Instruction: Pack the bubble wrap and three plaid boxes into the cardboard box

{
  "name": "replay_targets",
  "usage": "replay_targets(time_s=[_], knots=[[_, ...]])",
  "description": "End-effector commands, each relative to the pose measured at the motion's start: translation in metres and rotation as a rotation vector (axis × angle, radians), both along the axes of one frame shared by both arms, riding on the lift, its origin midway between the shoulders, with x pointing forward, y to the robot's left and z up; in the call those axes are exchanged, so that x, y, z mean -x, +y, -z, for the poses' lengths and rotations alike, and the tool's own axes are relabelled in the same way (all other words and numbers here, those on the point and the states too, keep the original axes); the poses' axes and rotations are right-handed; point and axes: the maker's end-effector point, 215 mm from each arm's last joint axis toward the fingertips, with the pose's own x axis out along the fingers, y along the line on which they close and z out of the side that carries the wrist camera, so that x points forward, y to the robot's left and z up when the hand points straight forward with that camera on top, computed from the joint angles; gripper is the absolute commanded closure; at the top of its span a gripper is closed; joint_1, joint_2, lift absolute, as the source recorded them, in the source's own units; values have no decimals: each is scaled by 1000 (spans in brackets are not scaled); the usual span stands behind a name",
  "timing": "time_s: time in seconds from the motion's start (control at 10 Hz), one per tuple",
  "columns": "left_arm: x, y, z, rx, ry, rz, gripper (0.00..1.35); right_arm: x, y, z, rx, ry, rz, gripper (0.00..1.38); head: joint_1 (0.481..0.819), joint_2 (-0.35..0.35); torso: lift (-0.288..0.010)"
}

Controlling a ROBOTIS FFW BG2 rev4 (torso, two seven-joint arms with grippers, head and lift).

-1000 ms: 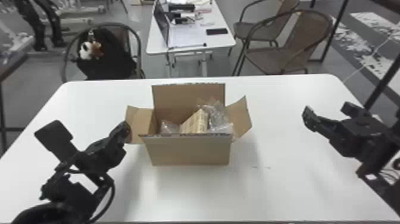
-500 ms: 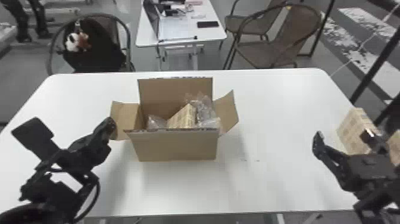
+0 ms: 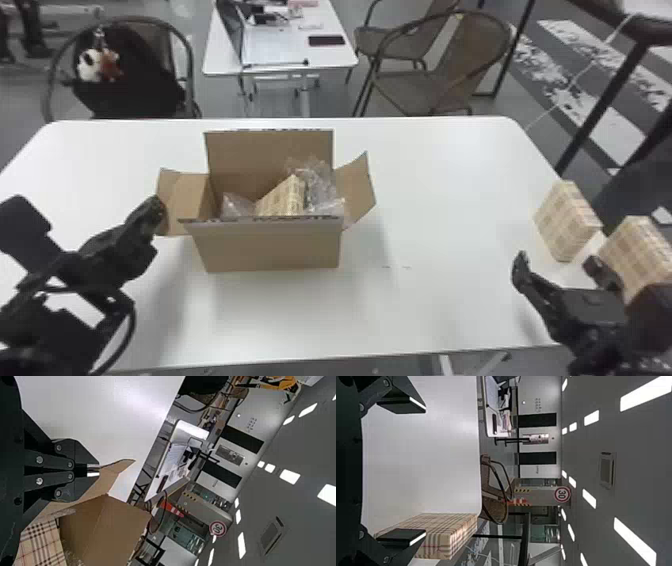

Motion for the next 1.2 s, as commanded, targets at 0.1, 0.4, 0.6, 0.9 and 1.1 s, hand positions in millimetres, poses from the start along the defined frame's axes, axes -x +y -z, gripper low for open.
replay_targets(time_s=[0.1, 0.4, 0.6, 0.9, 1.1], knots=[[0, 0, 0, 2, 1, -2, 1211, 0, -16, 16, 15, 12, 29, 194, 695, -62, -174], [0, 0, -1, 2, -2, 1, 1211, -16, -34, 21, 34, -3, 58, 194, 695, -81, -174], [0, 1, 0, 2, -3, 0, 1211, -21, -50, 20, 44, -26, 121, 194, 695, -97, -174], [0, 0, -2, 3, -9, 2, 1211, -19, -77, 20, 44, -56, 242, 193, 695, -122, -174], [0, 0, -1, 2, -8, 3, 1211, -31, -81, 22, 25, -64, 252, 194, 695, -143, -174]])
